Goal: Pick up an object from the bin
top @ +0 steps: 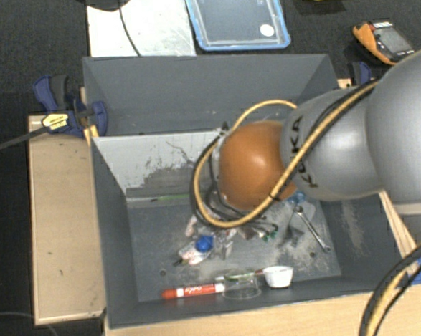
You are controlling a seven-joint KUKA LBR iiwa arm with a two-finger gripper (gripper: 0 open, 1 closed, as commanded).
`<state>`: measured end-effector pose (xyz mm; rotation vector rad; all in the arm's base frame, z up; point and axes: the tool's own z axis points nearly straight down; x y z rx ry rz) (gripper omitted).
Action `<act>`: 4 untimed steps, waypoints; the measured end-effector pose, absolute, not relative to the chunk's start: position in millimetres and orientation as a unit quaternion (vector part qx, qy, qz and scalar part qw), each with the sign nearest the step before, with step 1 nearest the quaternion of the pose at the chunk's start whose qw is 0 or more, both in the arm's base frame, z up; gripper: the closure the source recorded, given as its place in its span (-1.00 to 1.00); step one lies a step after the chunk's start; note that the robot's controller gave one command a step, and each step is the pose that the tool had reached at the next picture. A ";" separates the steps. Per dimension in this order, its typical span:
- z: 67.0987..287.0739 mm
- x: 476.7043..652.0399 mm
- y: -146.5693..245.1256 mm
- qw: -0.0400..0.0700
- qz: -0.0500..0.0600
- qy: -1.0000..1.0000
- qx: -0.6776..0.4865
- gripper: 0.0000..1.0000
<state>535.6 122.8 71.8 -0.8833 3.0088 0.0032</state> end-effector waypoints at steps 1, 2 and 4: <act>72.0 535.5 122.8 0.003 0.001 0.960 -0.281 1.00; 106.6 532.5 122.2 -0.001 0.002 0.960 -0.280 1.00; 148.4 535.8 122.9 0.005 0.001 0.961 -0.276 1.00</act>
Offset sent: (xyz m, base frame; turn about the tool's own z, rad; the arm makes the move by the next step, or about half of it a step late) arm 0.0000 -0.0001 0.0885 0.0004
